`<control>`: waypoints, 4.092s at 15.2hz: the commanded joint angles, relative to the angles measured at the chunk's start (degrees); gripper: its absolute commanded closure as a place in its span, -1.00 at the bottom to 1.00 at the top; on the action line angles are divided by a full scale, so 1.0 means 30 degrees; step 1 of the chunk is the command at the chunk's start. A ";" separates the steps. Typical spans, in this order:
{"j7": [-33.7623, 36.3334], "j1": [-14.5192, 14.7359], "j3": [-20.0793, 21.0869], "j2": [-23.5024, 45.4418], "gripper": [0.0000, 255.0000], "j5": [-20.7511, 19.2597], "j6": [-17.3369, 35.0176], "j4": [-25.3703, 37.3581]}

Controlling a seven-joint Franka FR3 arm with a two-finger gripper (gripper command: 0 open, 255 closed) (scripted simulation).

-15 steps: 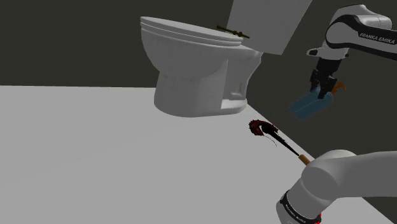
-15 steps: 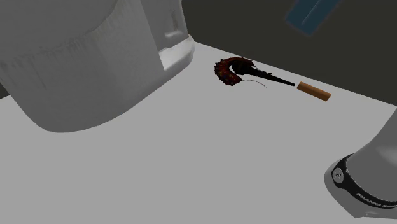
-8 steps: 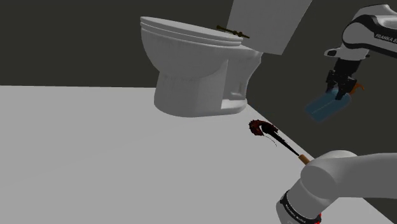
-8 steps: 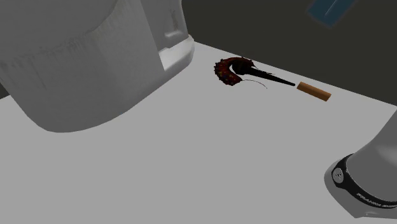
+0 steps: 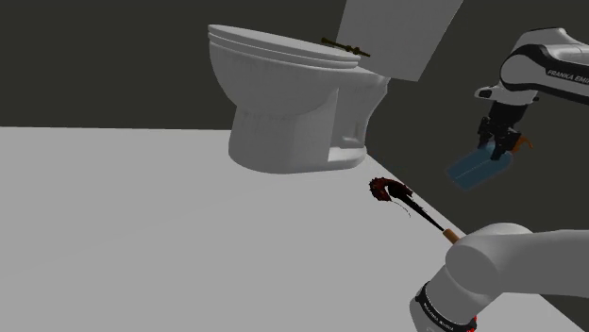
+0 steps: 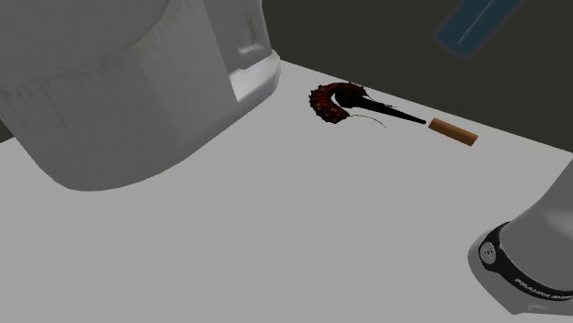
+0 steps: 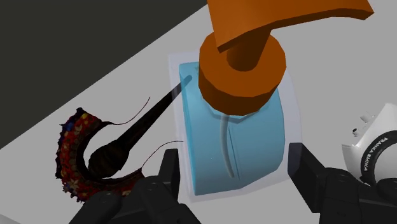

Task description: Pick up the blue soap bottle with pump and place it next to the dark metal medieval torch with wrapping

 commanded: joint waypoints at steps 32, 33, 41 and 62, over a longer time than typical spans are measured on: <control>0.2185 -0.0774 -0.3294 -0.0315 1.00 -0.2982 0.7532 -0.7925; 0.2255 -0.0785 -0.3437 -0.0225 1.00 -0.3104 0.7801 -0.8106; 0.2850 -0.0788 -0.4695 0.0773 1.00 -0.4146 1.0082 -0.9401; 0.2902 -0.0640 -0.3856 0.0270 -1.00 -0.3489 0.9006 -0.8964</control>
